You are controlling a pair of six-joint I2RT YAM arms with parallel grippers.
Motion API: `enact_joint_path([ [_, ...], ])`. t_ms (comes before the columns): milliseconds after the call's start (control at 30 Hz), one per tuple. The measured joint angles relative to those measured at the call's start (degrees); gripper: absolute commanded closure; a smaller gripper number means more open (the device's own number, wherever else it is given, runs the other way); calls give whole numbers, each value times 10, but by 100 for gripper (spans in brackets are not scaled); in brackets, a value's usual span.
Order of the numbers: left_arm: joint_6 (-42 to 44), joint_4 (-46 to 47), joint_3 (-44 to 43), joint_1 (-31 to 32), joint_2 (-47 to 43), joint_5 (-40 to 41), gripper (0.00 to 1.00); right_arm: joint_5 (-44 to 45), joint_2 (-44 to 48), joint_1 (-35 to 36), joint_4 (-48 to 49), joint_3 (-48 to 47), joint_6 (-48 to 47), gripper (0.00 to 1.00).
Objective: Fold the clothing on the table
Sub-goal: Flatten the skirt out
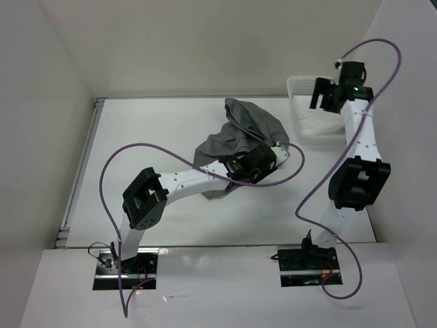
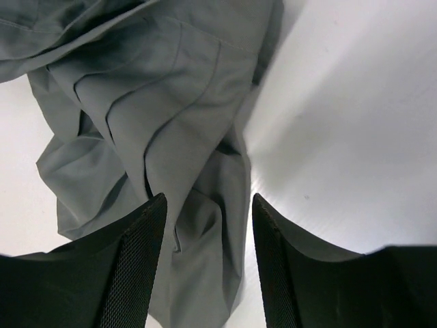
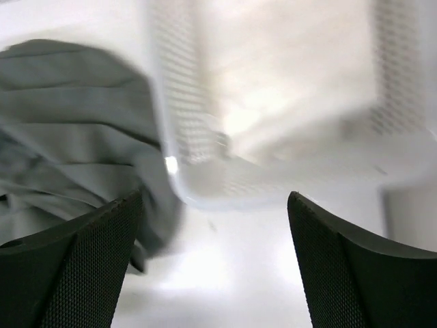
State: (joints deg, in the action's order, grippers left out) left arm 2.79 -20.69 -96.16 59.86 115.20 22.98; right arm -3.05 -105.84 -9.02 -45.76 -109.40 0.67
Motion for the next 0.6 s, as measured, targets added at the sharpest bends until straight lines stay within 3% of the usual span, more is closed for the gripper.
enact_joint_path([
  [100, -3, 25, -1, 1, 21, 28, 44, 11, 85, -41, 19, 87, -2, 7],
  [300, -50, 31, -30, 1, 86, 55, 47, 5, 250, -43, 37, 207, -11, 2],
  [600, -168, -11, -128, -1, 146, 59, 41, -24, 327, -89, 50, 289, -17, 2],
])
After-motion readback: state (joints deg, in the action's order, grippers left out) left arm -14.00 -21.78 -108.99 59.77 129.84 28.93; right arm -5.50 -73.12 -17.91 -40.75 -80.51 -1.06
